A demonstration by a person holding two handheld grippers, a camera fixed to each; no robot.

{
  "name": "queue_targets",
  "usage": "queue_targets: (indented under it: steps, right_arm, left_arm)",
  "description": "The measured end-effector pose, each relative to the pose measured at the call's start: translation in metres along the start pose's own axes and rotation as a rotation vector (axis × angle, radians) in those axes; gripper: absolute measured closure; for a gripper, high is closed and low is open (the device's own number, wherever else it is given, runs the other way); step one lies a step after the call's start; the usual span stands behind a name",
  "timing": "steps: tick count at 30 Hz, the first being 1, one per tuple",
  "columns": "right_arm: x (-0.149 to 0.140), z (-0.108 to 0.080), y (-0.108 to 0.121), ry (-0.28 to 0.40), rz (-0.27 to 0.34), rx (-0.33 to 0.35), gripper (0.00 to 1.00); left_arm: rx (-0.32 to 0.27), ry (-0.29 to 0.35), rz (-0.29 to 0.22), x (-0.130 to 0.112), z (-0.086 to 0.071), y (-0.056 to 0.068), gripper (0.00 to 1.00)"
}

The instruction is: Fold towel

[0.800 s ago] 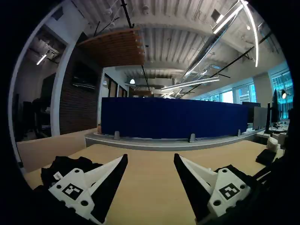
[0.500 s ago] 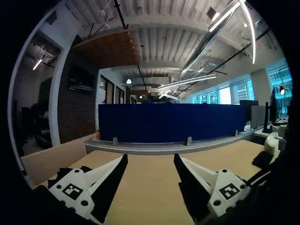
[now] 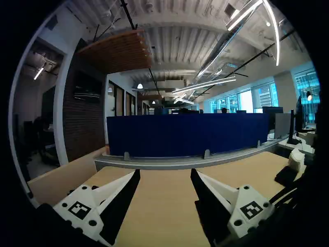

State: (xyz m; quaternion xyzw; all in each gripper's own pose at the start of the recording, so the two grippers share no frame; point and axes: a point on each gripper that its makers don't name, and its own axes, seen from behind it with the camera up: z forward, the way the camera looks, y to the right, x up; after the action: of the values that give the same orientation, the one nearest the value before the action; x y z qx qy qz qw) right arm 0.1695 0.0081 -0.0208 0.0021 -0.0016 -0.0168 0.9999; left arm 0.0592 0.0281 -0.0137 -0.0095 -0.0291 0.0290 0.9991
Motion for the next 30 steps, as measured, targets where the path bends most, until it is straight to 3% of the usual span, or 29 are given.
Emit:
queue_targets:
  steps: [12, 18, 24, 30]
  right_arm:
    - [0.005, -0.001, -0.006, -0.051, -0.028, 0.041, 0.00]
    - [0.008, -0.004, -0.016, -0.103, -0.078, 0.110, 0.00]
    - [0.000, -0.012, -0.029, -0.190, -0.130, 0.208, 0.00]
    - [-0.030, -0.034, -0.050, -0.340, -0.209, 0.356, 0.00]
  left_arm:
    - [-0.039, -0.049, 0.053, 0.008, 0.009, 0.002, 0.09]
    - [-0.092, -0.093, 0.092, 0.012, 0.011, 0.007, 0.09]
    - [-0.192, -0.162, 0.142, 0.007, 0.006, 0.023, 0.09]
    - [-0.359, -0.261, 0.195, -0.013, -0.010, 0.055, 0.09]
